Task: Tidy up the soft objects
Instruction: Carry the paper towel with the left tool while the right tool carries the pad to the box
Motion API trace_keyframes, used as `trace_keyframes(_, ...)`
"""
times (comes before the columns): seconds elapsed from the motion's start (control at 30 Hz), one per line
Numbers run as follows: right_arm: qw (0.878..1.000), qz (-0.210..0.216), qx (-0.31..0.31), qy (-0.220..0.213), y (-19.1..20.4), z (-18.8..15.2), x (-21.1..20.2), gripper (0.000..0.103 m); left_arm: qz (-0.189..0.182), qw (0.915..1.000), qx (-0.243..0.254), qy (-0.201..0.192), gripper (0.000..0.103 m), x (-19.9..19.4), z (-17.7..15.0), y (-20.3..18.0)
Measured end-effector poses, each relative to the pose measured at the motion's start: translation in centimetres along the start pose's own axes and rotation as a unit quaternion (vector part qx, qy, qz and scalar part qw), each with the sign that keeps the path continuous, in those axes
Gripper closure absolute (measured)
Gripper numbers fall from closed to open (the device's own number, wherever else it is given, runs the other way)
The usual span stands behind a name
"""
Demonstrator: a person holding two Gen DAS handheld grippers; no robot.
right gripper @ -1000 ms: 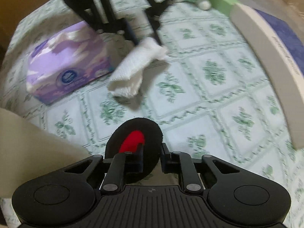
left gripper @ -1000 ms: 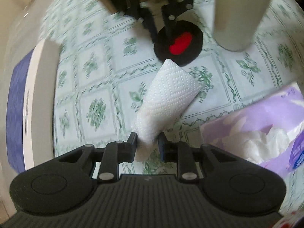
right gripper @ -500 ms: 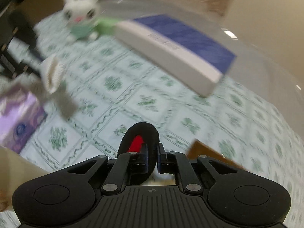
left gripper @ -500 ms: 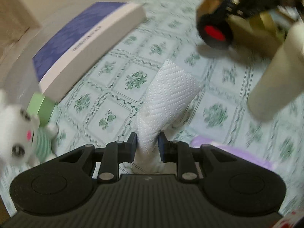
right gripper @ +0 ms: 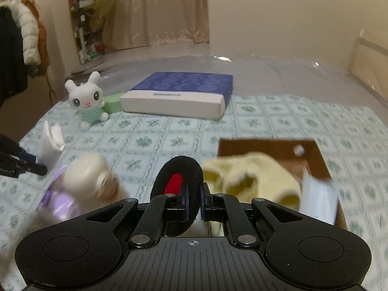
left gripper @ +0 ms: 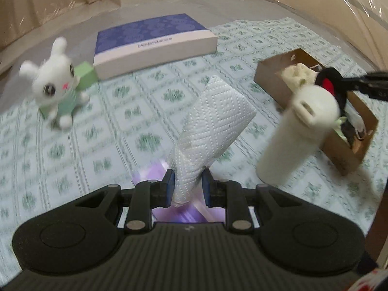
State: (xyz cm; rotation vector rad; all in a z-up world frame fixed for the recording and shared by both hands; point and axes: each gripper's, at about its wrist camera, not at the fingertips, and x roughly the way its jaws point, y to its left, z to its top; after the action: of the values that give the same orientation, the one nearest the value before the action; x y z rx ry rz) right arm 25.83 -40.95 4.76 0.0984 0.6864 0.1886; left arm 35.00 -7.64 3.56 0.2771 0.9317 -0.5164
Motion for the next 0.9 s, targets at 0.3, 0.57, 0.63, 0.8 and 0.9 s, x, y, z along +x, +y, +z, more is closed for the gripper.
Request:
trace_keyframes(0.3,0.996,-0.002,0.083,-0.022,-0.9,-7.4,-6.5,0.095,-0.009,0.9985,-0.052,-0.014,0.082,-3.8,-6.3,-5.4)
trace_keyframes(0.57,0.990,-0.014,0.131,-0.045,-0.7,-13.0,-10.6,0.095,-0.036,0.9915,-0.121,-0.033,0.082,-4.9,-10.6,-9.7)
trace_keyframes(0.63,0.989,-0.012,0.141,-0.048,-0.6,-14.1,-11.4,0.095,-0.040,0.9894,-0.134,-0.038,0.082,-4.9,-11.3,-10.8)
trace_keyframes(0.8,0.986,-0.021,0.154,-0.057,-1.3,-16.0,-13.1,0.095,-0.070,0.9816,-0.170,-0.053,0.082,-5.0,-12.2,-13.8)
trace_keyframes(0.9,0.984,-0.033,0.167,-0.059,-2.6,-16.9,-14.1,0.094,-0.087,0.9797,-0.171,-0.057,0.082,-4.6,-11.9,-16.2)
